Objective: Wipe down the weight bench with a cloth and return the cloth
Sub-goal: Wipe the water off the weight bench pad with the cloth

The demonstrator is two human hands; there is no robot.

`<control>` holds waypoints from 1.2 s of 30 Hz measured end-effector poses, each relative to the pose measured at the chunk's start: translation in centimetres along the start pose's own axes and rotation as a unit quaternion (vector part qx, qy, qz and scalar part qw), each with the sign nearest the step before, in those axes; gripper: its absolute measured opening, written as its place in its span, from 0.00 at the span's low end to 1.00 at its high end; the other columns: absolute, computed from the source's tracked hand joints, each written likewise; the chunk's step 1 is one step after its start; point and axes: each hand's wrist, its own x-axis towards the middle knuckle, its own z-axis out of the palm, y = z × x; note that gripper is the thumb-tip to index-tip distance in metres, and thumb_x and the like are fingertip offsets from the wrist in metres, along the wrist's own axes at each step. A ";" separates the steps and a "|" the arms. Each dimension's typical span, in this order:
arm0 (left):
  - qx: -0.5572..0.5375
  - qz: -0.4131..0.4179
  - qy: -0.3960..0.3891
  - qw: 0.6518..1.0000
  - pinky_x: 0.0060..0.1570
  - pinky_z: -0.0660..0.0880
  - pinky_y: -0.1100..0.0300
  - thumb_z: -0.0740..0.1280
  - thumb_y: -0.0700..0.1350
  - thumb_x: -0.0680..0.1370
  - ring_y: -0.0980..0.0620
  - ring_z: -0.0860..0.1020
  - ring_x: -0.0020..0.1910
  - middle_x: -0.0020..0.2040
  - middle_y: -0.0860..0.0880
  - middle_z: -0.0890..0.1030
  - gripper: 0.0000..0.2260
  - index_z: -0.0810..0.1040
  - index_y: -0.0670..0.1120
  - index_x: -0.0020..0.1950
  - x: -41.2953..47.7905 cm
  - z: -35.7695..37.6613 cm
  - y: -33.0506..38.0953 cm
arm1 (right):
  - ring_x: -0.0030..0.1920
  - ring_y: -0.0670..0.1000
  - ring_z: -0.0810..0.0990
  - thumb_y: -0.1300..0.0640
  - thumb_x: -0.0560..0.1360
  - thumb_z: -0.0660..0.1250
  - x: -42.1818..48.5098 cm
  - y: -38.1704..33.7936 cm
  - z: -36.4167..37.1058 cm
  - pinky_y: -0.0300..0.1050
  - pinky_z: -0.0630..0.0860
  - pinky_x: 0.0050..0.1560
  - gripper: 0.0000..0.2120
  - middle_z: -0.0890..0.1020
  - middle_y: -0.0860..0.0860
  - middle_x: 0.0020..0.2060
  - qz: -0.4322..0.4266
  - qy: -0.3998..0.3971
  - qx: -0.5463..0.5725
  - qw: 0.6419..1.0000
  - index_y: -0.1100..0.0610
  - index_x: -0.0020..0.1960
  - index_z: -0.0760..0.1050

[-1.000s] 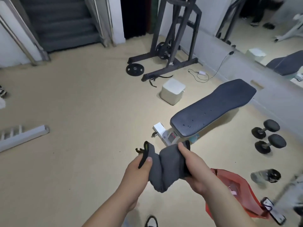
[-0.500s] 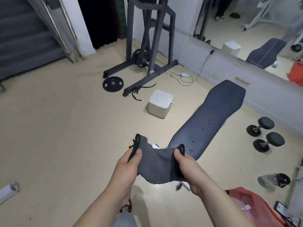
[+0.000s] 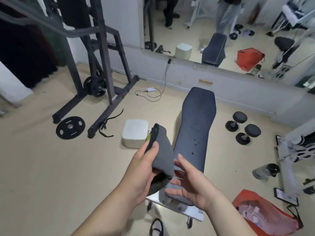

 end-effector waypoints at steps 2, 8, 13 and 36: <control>0.016 0.004 -0.024 1.000 0.61 0.77 0.49 0.60 0.48 0.84 0.46 0.83 0.60 0.59 0.45 0.85 0.14 0.79 0.51 0.67 3.0 0.8 1.5 | 0.48 0.55 0.84 0.32 0.75 0.68 2.3 -2.7 0.3 0.68 0.80 0.58 0.27 0.86 0.54 0.51 -0.003 -0.047 0.013 0.999 0.52 0.63 0.82; 0.005 -0.016 -0.101 0.995 0.62 0.75 0.49 0.58 0.48 0.84 0.46 0.81 0.65 0.64 0.45 0.83 0.16 0.78 0.48 0.69 11.3 1.6 6.6 | 0.48 0.54 0.82 0.26 0.69 0.70 7.3 -9.9 1.3 0.57 0.78 0.49 0.38 0.82 0.51 0.54 -0.018 -0.040 0.096 0.994 0.50 0.68 0.79; 0.067 -0.029 -0.138 0.988 0.67 0.74 0.44 0.59 0.46 0.85 0.46 0.81 0.65 0.64 0.46 0.84 0.14 0.81 0.49 0.65 20.6 0.4 10.5 | 0.70 0.60 0.77 0.39 0.80 0.65 12.5 -15.3 3.4 0.58 0.71 0.70 0.27 0.79 0.58 0.69 -0.078 -0.079 0.249 0.962 0.56 0.71 0.78; 0.631 0.183 -0.411 0.633 0.63 0.69 0.56 0.59 0.62 0.74 0.54 0.67 0.59 0.55 0.58 0.70 0.21 0.75 0.57 0.64 53.5 3.6 18.9 | 0.54 0.53 0.87 0.44 0.74 0.76 30.3 -37.4 7.4 0.50 0.82 0.53 0.26 0.87 0.54 0.53 -0.210 0.200 0.311 0.905 0.55 0.67 0.78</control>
